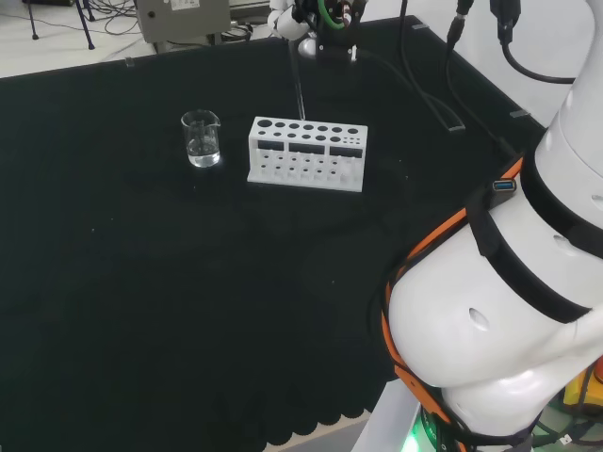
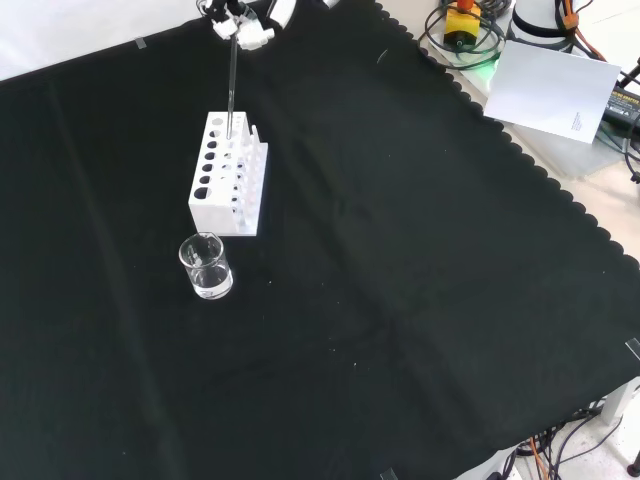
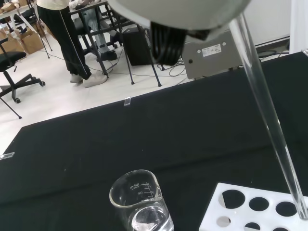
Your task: Stir in the beaker to the left of the white test tube rack with the glass rod.
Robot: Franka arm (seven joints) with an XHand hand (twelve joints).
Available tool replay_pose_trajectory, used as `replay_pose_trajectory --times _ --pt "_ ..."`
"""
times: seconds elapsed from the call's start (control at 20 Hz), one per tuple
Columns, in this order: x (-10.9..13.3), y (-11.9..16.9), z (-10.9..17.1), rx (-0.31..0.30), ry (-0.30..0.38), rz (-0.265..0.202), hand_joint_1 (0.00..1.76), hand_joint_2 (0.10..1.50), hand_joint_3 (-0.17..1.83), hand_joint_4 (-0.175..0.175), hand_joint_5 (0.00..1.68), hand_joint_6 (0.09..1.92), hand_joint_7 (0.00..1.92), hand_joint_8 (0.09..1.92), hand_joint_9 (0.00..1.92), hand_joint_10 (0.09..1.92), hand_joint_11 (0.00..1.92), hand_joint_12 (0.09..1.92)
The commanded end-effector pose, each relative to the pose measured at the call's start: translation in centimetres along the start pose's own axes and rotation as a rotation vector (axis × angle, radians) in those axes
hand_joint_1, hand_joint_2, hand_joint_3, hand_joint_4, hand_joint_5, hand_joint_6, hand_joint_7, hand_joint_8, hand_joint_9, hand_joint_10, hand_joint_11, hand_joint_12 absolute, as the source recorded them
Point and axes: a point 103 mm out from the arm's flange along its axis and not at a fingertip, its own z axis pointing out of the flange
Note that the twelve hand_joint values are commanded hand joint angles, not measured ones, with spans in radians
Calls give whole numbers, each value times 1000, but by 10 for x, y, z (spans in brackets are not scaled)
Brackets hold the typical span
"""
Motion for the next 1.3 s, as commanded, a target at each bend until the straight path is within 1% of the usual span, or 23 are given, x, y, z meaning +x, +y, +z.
replay_pose_trajectory --times 0.05,0.2,0.4,0.7,1.05,1.3 --pt "0 1 1 6 -1 1 1301 648 872 -175 1049 885 1128 1314 1647 838 1669 732" --pt "1 3 4 9 4 0 1301 648 873 -175 1050 885 1129 1313 1648 838 1669 731" --pt "7 13 8 20 21 -9 1301 647 874 -175 1050 885 1130 1313 1650 837 1670 731" --pt "29 34 5 30 10 -70 1301 645 877 -175 1051 886 1131 1313 1653 836 1673 731" --pt "54 60 12 44 10 -147 1301 642 882 -175 1053 886 1132 1312 1656 834 1676 733" --pt "65 76 15 66 7 -178 1302 640 885 -175 1054 886 1133 1312 1658 833 1678 734"
